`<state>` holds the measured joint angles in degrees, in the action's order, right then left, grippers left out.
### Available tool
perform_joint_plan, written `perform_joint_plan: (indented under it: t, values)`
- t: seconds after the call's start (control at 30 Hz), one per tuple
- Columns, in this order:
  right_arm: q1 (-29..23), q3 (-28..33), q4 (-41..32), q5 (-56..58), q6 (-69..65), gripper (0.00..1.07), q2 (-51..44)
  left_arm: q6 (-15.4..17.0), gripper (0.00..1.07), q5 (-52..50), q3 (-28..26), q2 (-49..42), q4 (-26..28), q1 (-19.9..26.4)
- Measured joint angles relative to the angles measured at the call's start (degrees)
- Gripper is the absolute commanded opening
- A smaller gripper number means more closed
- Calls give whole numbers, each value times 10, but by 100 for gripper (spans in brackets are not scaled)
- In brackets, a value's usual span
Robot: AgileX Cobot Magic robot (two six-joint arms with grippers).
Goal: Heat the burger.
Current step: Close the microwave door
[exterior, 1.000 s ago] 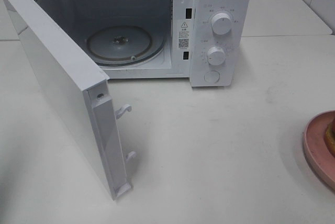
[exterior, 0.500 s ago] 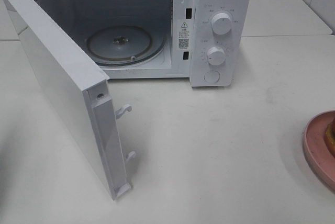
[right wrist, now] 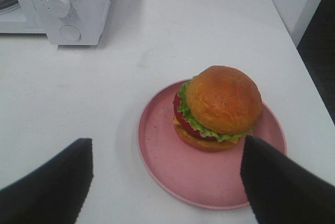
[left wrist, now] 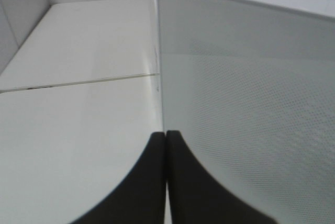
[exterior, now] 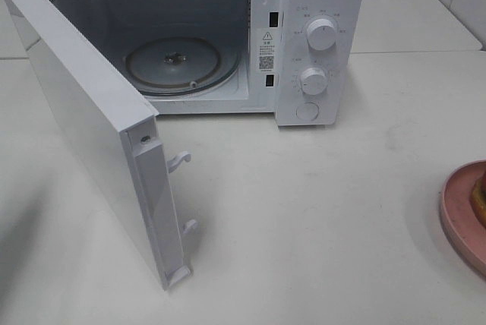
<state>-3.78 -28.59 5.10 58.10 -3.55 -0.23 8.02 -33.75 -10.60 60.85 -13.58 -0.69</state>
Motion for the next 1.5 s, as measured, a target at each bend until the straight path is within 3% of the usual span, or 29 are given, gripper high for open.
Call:
perform_joint_plan:
  t: [0.13,0.33,0.5,0.57,0.93,1.1,1.5]
  values:
    - [0,0,0,0,0,75,0,32,0,-78,0,68,-55,0]
    - [0,0,0,0,0,75,0,34,0,-125,-1,111,-62,-13]
    - [0,0,0,0,0,75,0,19,0,-135,-10,150,-62,-67]
    - [0,0,0,0,0,75,0,1,0,-143,-15,174,-41,-108]
    - [0,0,0,0,0,75,0,-42,0,-167,-29,222,38,-191]
    - [0,0,0,0,0,75,0,-73,0,-172,-65,265,113,-261]
    - [0,0,0,0,0,75,0,-126,0,-175,-146,339,267,-356]
